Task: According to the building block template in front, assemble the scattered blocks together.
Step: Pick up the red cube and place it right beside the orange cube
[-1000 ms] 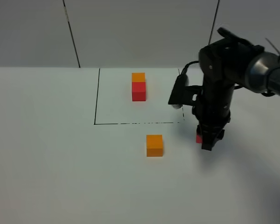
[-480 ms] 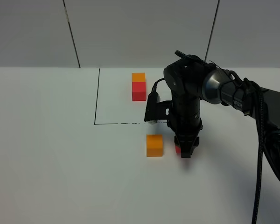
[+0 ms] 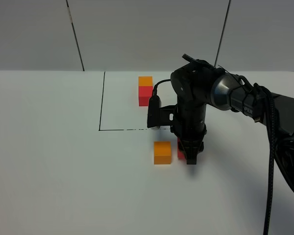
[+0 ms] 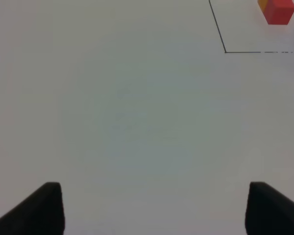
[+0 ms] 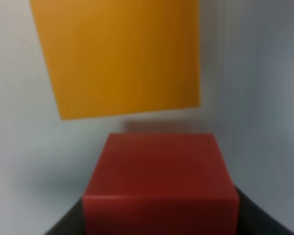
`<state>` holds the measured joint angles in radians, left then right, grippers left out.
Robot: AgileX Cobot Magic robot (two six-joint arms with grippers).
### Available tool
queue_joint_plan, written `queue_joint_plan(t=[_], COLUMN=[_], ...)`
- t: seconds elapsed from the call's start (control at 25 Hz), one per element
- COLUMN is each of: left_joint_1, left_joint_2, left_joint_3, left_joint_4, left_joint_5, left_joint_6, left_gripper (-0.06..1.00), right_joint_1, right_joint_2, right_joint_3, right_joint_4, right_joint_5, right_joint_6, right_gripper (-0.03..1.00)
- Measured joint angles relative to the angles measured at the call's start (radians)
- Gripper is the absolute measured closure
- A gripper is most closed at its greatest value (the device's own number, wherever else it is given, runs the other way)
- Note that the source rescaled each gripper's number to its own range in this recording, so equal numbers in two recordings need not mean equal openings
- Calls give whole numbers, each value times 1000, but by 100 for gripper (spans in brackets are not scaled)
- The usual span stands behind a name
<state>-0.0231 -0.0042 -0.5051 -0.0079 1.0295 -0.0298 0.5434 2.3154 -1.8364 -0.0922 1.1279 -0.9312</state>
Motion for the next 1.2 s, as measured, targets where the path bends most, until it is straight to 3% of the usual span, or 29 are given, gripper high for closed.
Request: queue_joint_plan(t=[0.64,1.2], left_joint_1=[0,0], left_joint_2=[0,0], left_joint_3=[0,0], left_joint_4=[0,0], left_joint_5=[0,0], left_joint_6=[1,1], left_gripper=[23,23], right_joint_1=[-8,-12], right_joint_2=[0,0], right_joint_3=[4,65], right_joint_4=[51,75], right_joint_5=[-5,-101], right_joint_6=[-68,-79], right_gripper=[97,97])
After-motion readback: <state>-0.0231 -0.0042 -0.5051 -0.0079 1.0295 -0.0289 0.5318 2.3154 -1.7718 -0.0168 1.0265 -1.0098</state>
